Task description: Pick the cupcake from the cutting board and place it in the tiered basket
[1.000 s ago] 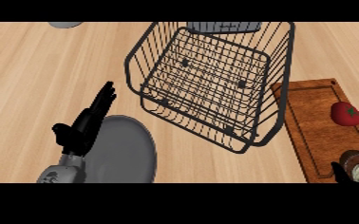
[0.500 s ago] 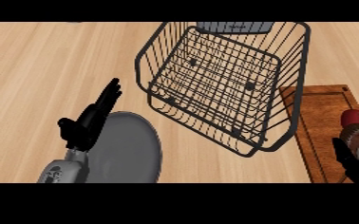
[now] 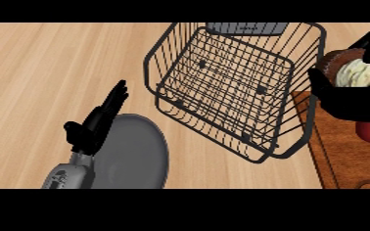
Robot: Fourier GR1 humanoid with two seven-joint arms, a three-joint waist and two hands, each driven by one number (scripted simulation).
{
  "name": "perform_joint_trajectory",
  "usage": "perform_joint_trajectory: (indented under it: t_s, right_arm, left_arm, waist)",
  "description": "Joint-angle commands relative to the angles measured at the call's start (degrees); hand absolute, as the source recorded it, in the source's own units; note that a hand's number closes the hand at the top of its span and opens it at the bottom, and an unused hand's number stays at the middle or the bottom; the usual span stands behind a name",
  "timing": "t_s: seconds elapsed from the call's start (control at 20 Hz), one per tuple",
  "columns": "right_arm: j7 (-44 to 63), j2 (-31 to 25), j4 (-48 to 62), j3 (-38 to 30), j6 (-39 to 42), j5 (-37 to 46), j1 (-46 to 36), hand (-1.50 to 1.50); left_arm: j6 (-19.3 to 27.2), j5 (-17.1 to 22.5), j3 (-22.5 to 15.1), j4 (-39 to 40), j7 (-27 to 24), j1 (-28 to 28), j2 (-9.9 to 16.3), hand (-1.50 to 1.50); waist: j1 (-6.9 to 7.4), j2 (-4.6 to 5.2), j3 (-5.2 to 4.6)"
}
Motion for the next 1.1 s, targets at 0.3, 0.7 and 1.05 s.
perform_joint_trajectory:
  t_s: [0.3, 0.7, 1.05]
  right_arm:
    - [0.73, 5.49, 28.32, 2.64, -4.45, 4.99, -16.63, 1.50]
    - [-2.89, 12.18, 44.43, 3.95, -13.78, 10.69, -24.85, 1.50]
    - [-5.31, 14.06, 47.51, 1.59, -20.00, 5.82, -23.73, 1.50]
  left_arm:
    - [0.35, -1.68, -0.78, 1.39, -1.70, -0.07, -1.14, 0.00]
    - [-0.06, -1.27, 0.54, -0.04, -1.42, 1.51, -0.41, 0.00]
    - [0.21, -1.61, 0.41, 0.74, -1.17, 0.36, -1.19, 0.00]
  waist:
    - [0.08, 0.33, 0.14]
    - [0.26, 0.28, 0.15]
    - [0.09, 0.31, 0.18]
